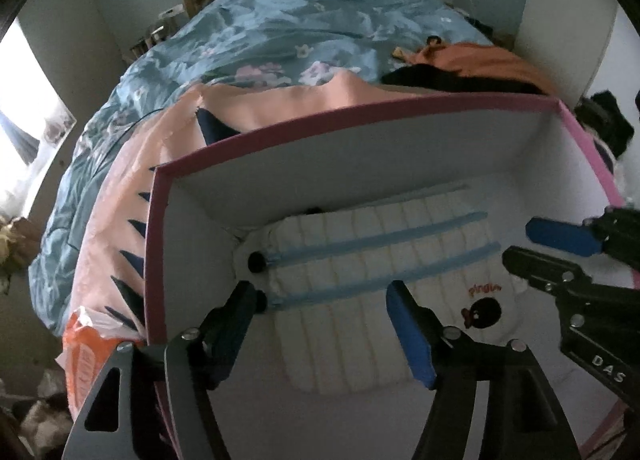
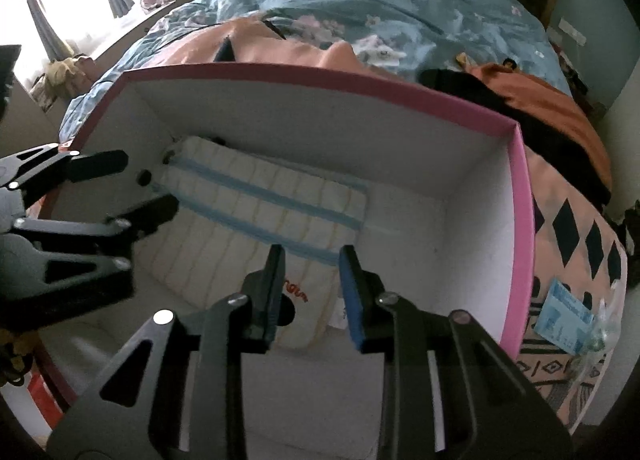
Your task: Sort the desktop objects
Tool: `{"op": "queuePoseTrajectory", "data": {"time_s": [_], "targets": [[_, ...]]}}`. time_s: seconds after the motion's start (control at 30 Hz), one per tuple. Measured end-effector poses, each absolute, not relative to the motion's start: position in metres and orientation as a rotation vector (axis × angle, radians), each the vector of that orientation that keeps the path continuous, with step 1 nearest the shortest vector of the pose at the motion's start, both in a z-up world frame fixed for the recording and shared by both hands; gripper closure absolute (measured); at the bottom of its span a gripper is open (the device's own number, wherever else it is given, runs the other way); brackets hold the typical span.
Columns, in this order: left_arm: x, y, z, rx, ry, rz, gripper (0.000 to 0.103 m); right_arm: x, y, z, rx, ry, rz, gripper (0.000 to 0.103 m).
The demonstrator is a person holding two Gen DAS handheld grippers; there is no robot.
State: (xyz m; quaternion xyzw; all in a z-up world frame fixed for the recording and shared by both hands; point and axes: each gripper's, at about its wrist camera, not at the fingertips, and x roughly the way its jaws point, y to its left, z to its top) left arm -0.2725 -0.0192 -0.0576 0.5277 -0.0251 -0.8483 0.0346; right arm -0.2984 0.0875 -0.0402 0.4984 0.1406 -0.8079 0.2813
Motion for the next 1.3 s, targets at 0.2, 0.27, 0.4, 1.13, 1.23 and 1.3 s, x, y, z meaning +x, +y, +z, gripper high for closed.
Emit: {"op": "queuePoseTrajectory", "data": {"time_s": [0.2, 0.27, 0.4, 1.13, 1.23, 1.3], "targets": [[-0.268, -0.018, -0.057, 1.629, -0.089, -2.638, 0.032, -0.298, 0.097, -0.045, 1.375, 0.332, -2.136, 0.068], [-0.268, -0.016, -0.057, 1.635, -0.103, -2.640, 0.032, -0.299, 0.100, -0.048, 1.406, 0.293, -2.116, 0.064], [-0.262, -0.009, -0.059, 1.662, -0.174, -2.647, 0.032, -0.286, 0.098, -0.054, 1.453, 0.260, -2.051, 0.064], [-0.122, -0.069, 0.013, 1.387, 0.223, -2.942, 0.031, -0.110, 0.129, 0.012, 1.258, 0.003, -1.919, 0.055], [-0.095, -0.079, 0.005, 1.401, 0.283, -2.928, 0.028, -0.086, 0.119, -0.001, 1.308, 0.000, -1.888, 0.054], [-0.082, -0.085, -0.006, 1.449, 0.317, -2.893, 0.027, -0.078, 0.114, -0.012, 1.351, -0.003, -1.878, 0.052]]}}
